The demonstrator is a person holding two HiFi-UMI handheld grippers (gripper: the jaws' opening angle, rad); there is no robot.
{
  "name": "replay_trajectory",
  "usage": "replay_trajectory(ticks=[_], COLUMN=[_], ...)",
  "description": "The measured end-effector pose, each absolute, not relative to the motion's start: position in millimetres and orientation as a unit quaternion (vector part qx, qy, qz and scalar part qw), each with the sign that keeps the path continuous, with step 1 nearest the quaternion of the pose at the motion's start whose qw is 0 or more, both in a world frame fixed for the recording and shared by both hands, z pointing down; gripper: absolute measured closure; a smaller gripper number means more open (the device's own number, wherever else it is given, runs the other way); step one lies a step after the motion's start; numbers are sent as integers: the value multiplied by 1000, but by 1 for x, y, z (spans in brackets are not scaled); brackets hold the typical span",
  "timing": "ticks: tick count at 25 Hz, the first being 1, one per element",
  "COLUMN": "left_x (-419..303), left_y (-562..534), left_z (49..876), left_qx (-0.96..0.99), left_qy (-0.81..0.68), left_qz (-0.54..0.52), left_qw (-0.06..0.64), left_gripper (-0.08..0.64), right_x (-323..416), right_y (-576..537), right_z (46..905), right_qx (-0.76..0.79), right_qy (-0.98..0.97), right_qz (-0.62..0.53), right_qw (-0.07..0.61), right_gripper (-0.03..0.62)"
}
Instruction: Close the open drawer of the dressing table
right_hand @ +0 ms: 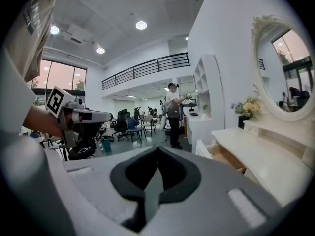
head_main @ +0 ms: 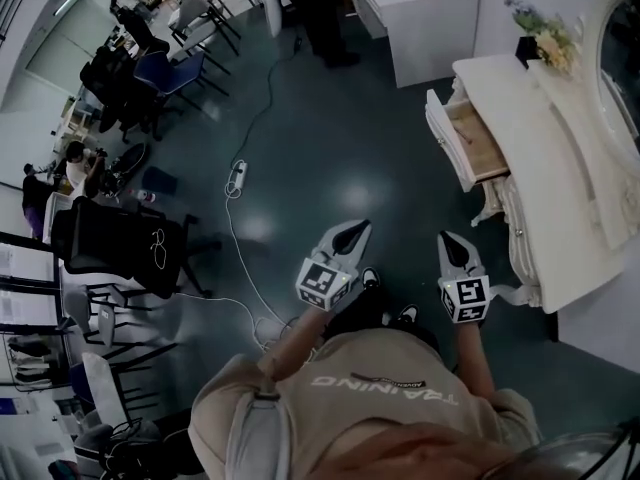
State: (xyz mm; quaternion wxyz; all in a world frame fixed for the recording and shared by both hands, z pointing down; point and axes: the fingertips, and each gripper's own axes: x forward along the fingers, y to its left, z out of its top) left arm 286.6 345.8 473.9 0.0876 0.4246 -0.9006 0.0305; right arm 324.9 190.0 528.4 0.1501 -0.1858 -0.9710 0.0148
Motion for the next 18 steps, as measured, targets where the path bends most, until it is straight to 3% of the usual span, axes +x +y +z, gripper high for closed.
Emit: replay_trajectory(ticks=[18], left_x=[69], left_y=[415], left_z=[492], left_qx=[463], left_qy=[-883], left_qz=[9], left_qw=[81], left_gripper=[554], right_x=[145], right_y=[238], right_z=[516], right_qx=[-125], right_qy=[-977], right_qz=[-9], right_qw=[174], right_gripper=[594])
